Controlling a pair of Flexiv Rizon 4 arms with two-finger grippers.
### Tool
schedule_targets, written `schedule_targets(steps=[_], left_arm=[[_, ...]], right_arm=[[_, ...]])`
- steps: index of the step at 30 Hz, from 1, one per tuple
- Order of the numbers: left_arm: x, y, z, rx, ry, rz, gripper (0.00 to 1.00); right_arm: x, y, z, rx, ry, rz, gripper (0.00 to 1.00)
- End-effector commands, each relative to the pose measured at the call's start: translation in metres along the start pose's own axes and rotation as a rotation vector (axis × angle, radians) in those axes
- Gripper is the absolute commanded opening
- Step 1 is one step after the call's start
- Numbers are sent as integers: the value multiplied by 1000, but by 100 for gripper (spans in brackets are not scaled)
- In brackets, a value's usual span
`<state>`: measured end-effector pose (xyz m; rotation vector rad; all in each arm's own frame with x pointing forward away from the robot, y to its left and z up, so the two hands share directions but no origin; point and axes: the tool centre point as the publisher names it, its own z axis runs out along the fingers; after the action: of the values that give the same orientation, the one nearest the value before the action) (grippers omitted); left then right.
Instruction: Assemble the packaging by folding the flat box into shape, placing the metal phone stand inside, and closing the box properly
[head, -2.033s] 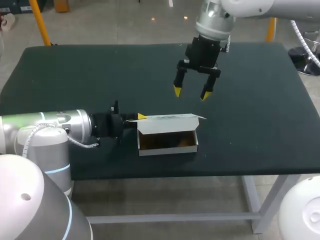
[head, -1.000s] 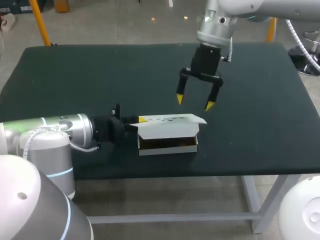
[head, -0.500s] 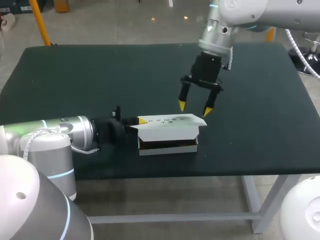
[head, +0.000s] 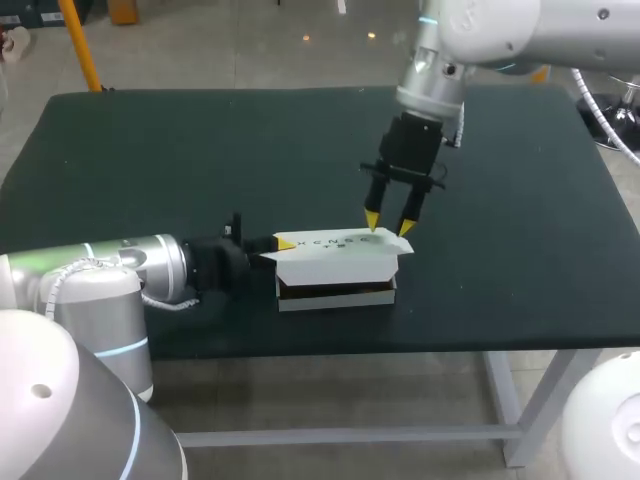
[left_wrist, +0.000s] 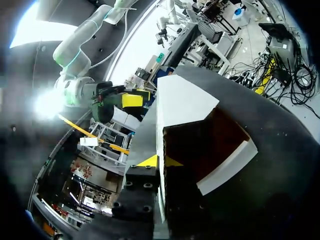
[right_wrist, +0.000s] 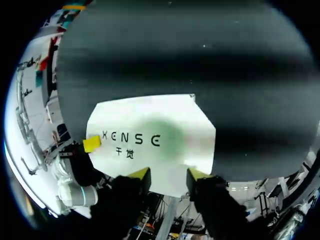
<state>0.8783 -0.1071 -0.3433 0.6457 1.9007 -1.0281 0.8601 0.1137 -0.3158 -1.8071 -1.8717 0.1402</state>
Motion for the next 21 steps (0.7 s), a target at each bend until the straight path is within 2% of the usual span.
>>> schedule_targets(steps=[1, 10, 21], left_arm=[[5, 0, 0, 4, -4, 0, 0], [6, 0, 0, 12, -4, 3, 0], [7, 1, 1, 7, -8, 4, 0]], right_arm=[[-4, -3, 6, -25, 4, -12, 50], [-11, -3, 14, -85, 14, -71, 49], [-12, -4, 17, -93, 12, -77, 47]])
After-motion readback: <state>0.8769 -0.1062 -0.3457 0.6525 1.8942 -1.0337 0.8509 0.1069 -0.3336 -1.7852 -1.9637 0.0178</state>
